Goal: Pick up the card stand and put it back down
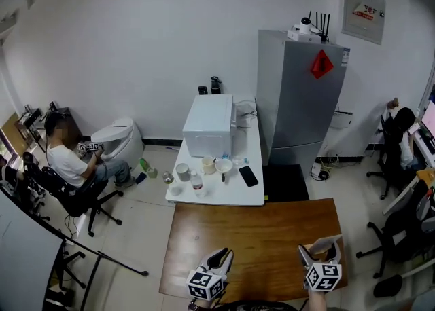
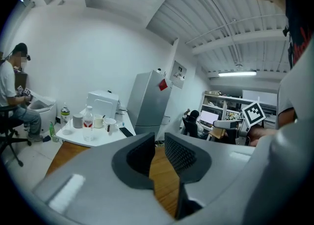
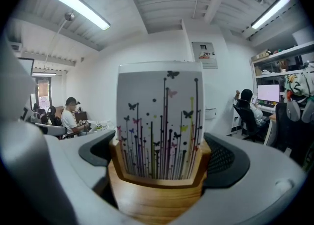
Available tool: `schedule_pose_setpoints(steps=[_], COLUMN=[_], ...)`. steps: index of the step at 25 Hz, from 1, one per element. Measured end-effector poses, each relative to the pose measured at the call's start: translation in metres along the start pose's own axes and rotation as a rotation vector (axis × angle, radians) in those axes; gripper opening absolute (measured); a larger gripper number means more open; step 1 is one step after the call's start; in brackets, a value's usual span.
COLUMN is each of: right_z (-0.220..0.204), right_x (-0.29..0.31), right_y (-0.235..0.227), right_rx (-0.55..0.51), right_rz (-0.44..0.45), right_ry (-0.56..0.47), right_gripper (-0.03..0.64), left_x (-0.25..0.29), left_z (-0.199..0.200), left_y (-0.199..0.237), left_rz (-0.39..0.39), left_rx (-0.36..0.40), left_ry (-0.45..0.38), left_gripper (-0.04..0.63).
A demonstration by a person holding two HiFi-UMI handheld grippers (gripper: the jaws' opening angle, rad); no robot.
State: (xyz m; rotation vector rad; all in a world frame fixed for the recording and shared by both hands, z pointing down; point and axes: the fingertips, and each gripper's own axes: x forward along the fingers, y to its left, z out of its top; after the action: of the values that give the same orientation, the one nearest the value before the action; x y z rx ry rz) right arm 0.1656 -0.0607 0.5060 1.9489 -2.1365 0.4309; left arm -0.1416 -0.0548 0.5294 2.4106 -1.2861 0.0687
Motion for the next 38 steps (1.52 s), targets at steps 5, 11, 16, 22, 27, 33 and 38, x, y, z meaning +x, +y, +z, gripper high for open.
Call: schedule_pose_setpoints(steps=[5,11,16,22,27,33,38], right_z=[-0.029,-0.128,-0.26,-0.32,-0.347,-0.32,-0.236], right_x=[0.024,0.091,0.174,0.233,0.242,0.145,0.051], right_y=[0.052,0.193,0.297,0.368,0.39,0.305,0.195], right_rx=[-0.055,-0.132,-0.222,-0.285,-0.295,-0.034,0.06], right_rz=[0.162,0.388,0.477,0.481,0.518,0.446,0.305], right_ry=[0.069,0.141,0.321,0.383,0.5,0.478,0.293], right_gripper=[0.548,0.548,0.548,0.548,0.58,0.568,0.215], left_x=[-0.046,-0.132,-0.209,-0.261,-0.265,-0.221,-0.146], left_z=[-0.017,-0.054,-0.1,-0.138,-0.153,-0.14,-0.128], left_y=[0.019,0.064,0.113,0.133,0.136,0.132,0.133], left_rz=[0.093,0.278,0.459,0.591,0.561,0.378,0.148], left_rx=[-0.056,-0.145,-0.206,-0.277,-0.303,-0.259,-0.193], left_ry=[-0.006,0.056,0.096,0.067,0.076,0.074,0.141], left_gripper=[0.061,0.061,0.061,0.061,0.061,0.061,0.061])
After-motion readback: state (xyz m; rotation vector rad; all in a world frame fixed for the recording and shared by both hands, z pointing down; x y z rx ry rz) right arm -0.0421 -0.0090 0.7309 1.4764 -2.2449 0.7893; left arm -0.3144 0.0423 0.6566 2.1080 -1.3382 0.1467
